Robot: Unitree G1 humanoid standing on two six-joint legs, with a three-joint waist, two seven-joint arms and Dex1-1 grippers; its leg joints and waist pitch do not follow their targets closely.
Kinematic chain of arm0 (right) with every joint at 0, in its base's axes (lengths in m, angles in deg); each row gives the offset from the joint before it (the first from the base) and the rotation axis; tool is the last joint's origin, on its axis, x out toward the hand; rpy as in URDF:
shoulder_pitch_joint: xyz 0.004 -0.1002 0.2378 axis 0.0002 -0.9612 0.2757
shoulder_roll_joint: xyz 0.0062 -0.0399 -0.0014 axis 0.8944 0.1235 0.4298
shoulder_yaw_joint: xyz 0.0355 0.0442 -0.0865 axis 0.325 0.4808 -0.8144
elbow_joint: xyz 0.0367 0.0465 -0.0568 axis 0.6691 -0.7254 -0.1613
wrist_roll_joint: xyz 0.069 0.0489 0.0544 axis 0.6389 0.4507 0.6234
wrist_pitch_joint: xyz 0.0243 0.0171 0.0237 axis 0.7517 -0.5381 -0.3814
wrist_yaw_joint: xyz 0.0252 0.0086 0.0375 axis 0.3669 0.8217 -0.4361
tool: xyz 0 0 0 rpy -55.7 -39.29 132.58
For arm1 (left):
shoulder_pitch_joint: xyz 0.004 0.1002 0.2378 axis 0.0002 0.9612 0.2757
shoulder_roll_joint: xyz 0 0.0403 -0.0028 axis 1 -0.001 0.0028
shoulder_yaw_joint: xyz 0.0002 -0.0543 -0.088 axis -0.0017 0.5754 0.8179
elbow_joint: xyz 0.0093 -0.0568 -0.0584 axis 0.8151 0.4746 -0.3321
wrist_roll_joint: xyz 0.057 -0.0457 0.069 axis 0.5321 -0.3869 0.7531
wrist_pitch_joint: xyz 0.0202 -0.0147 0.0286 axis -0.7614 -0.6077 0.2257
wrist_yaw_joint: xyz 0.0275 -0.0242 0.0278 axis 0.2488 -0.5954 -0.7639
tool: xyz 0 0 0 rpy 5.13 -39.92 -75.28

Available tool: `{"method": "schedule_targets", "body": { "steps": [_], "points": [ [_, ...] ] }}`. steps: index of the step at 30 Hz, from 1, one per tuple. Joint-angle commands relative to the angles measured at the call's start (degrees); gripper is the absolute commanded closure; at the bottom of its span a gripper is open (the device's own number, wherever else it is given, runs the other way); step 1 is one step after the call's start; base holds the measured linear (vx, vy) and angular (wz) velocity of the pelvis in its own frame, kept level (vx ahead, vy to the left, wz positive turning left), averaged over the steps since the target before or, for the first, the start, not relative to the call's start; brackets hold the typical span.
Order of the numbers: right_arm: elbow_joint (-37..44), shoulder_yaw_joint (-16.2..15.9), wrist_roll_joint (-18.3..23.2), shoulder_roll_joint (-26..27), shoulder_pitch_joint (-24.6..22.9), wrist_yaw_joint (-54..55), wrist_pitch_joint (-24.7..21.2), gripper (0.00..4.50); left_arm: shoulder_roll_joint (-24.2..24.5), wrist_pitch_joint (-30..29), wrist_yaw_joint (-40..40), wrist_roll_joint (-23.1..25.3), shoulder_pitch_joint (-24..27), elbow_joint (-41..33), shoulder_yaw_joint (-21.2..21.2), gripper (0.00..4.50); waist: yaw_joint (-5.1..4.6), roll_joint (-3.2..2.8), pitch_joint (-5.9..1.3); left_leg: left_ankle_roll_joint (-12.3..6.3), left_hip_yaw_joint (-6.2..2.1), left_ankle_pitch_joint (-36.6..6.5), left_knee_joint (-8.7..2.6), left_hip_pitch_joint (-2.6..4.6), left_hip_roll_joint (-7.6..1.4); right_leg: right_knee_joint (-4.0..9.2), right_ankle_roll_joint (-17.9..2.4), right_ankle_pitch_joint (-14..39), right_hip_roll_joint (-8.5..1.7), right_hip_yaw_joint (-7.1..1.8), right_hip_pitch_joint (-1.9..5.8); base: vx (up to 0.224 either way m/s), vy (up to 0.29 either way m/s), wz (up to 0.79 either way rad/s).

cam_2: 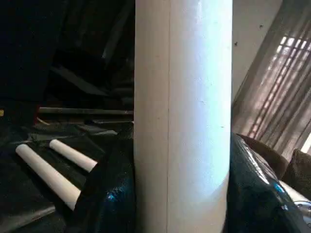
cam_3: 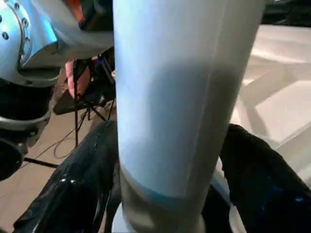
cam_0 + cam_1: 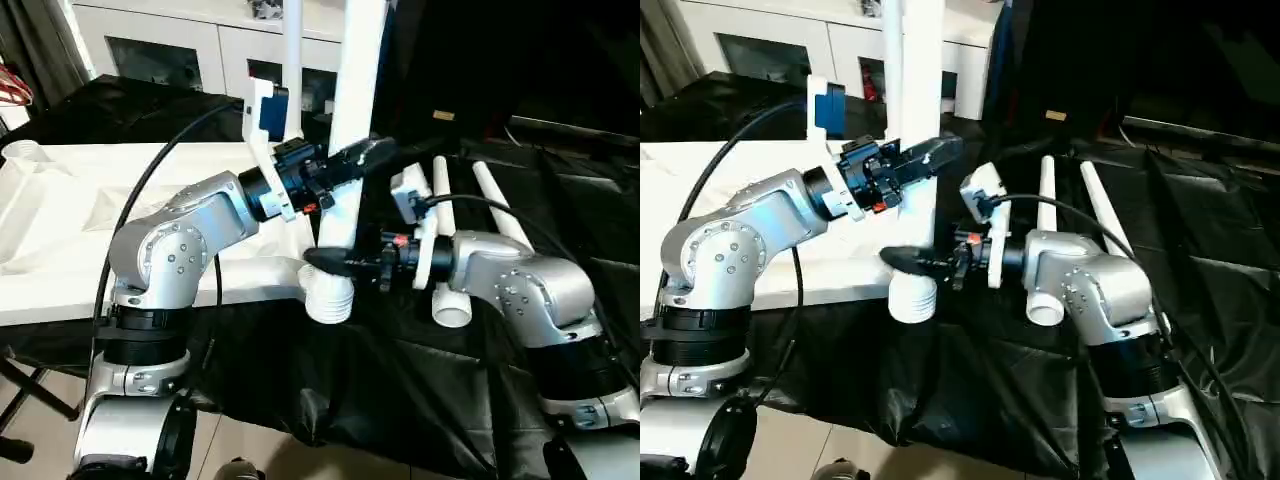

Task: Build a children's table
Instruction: Pick table leg

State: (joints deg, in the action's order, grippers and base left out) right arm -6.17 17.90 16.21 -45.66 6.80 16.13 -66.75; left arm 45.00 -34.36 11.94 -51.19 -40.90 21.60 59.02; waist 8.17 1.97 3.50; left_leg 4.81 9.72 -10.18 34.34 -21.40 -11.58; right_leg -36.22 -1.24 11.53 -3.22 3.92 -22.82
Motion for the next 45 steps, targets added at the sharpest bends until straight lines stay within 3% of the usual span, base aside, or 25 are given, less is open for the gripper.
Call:
{"method": "schedule_targets", "body": {
  "steps": [1, 43, 44, 45],
  "points": [
    [0.08, -0.56, 0.36, -0.73, 0.39, -0.52, -1.13, 1.15, 0.33, 0.64, 0.74, -0.35, -0.58, -0.99, -0.50, 2.68, -0.06, -0.07, -4.39, 0.68, -0.31, -4.65, -3.48, 0.64, -1.47, 3.80, -9.32, 3.88, -4.51, -2.93, 3.55, 0.000, 0.000, 0.00],
    [-1.81, 0.29, 0.78, 0.53, 1.37, 0.12, -1.75, 1.15, 1.93, 1.04, 4.18, -0.01, -0.18, -0.90, -2.68, 2.68, 0.04, -0.47, -4.53, 1.27, -0.36, -4.53, -3.43, 0.66, -1.43, 3.56, -9.87, 2.54, -4.50, -2.90, 3.61, 0.000, 0.000, 0.00],
    [-1.90, 0.26, 0.74, 0.59, 1.39, 0.12, -1.69, 1.48, 1.95, 1.04, 4.21, -0.02, -0.20, -0.86, -2.67, 2.68, 0.00, -0.45, -4.52, 1.32, -0.36, -4.66, -3.44, 0.65, -1.44, 3.56, -9.94, 2.42, -4.50, -2.90, 3.62, 0.000, 0.000, 0.00],
    [-1.93, 0.17, 0.65, 0.64, 1.35, 0.12, -1.57, 1.48, 1.99, 1.03, 4.25, 0.00, -0.27, -0.81, -2.67, 2.68, 0.01, -0.54, -4.51, 1.38, -0.38, -4.79, -3.47, 0.69, -1.46, 3.55, -9.95, 2.46, -4.48, -2.89, 3.59, 0.000, 0.000, 0.00]
  ]
}}
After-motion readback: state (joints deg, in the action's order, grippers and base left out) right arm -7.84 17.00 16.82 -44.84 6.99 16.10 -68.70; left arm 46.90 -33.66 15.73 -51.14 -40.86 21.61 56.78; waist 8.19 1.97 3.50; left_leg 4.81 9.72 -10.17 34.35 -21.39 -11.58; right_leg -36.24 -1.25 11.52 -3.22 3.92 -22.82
